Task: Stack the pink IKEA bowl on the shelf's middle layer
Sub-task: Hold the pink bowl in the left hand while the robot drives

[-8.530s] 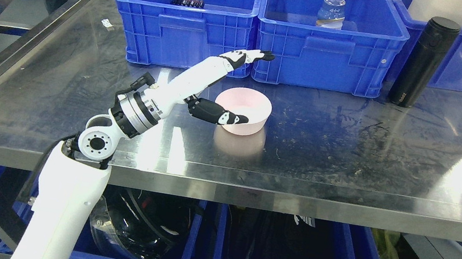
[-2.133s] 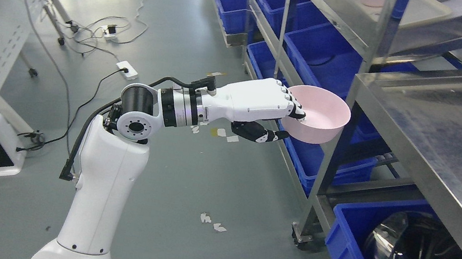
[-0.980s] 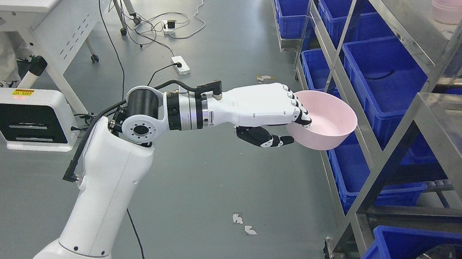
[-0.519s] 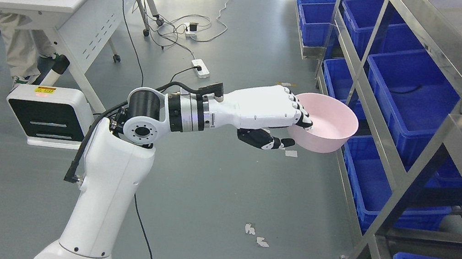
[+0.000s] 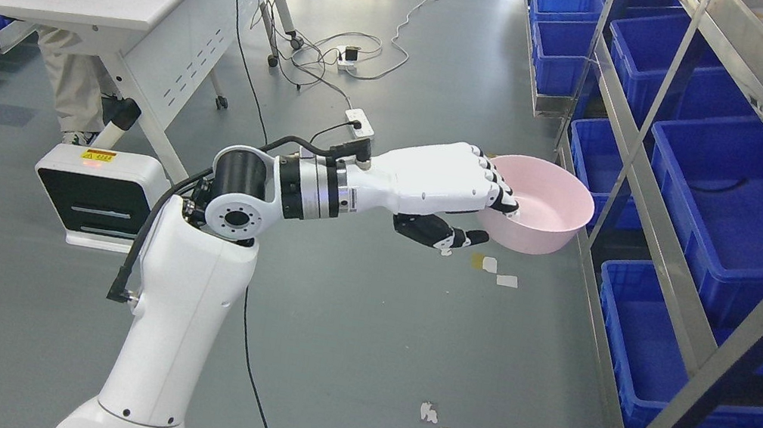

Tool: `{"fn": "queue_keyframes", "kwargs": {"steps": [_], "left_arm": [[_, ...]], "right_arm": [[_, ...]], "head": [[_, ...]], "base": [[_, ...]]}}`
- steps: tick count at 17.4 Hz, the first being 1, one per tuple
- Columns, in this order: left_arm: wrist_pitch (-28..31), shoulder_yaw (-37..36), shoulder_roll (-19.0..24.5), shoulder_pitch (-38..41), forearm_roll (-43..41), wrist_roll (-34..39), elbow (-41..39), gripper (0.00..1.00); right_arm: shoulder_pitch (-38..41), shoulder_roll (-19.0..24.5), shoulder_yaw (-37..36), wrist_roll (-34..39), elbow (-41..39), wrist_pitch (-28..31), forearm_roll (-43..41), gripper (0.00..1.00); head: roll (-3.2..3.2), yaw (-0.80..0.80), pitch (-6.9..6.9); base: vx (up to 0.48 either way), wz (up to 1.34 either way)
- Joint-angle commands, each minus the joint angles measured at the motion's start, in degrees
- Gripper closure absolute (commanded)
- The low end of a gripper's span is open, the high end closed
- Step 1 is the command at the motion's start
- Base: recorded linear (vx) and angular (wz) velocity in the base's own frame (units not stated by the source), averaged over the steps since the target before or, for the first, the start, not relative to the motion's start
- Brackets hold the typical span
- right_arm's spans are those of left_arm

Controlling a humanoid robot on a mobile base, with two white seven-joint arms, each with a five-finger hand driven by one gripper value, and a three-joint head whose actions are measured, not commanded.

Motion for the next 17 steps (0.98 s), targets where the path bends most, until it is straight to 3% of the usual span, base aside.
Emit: {"fn": "queue_keyframes", "kwargs": {"steps": [1, 17], "left_arm": [[-0.02, 0.07, 1.0, -0.07, 0.0, 0.09, -0.08, 0.99], [-0.11, -0.72, 1.0, -0.07, 0.09, 0.79, -0.17, 0.99]], "right_arm": [[0.27, -1.0, 0.0, -0.03, -1.0, -0.05, 0.0, 0.0], [0.27, -1.0, 0.0, -0.03, -1.0, -0.05, 0.0, 0.0]], "head": [[0.0, 0.0, 0.0], [0.0, 0.0, 0.0]], "base": [[0.222, 0.11], [0.219, 0.0]]}}
